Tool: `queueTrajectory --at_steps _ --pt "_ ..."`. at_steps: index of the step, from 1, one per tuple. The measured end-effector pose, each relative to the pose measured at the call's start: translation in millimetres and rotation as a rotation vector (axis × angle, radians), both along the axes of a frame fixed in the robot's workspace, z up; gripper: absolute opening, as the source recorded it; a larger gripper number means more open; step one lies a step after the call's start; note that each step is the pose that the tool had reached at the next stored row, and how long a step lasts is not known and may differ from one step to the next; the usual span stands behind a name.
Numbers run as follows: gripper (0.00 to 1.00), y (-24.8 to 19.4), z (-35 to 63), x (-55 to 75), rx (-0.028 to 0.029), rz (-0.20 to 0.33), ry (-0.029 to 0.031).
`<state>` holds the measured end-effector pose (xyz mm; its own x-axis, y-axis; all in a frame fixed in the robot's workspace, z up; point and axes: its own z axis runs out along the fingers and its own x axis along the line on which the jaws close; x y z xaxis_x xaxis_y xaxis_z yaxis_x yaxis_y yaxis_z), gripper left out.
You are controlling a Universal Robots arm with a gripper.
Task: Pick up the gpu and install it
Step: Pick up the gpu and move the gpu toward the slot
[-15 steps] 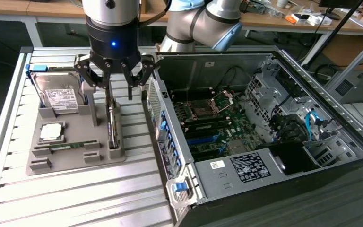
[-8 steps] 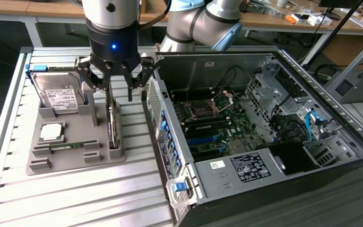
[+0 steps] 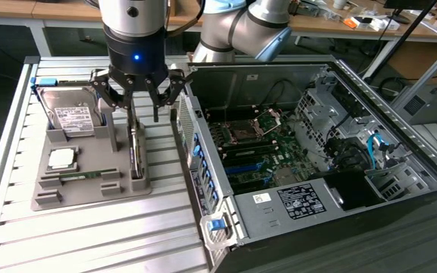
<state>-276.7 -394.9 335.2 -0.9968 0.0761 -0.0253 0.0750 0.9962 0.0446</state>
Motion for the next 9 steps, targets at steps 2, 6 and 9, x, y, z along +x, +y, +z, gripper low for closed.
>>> queueTrajectory --at_steps 2,6,9 --pt "0.48 1.1 -0.9 -1.2 -0.0002 0.000 0.0002" --pt "0.48 2.9 -2.5 -3.3 -0.0001 0.000 0.0001" --pt "0.48 3.9 -3.7 -4.4 -0.0002 0.000 0.0002"
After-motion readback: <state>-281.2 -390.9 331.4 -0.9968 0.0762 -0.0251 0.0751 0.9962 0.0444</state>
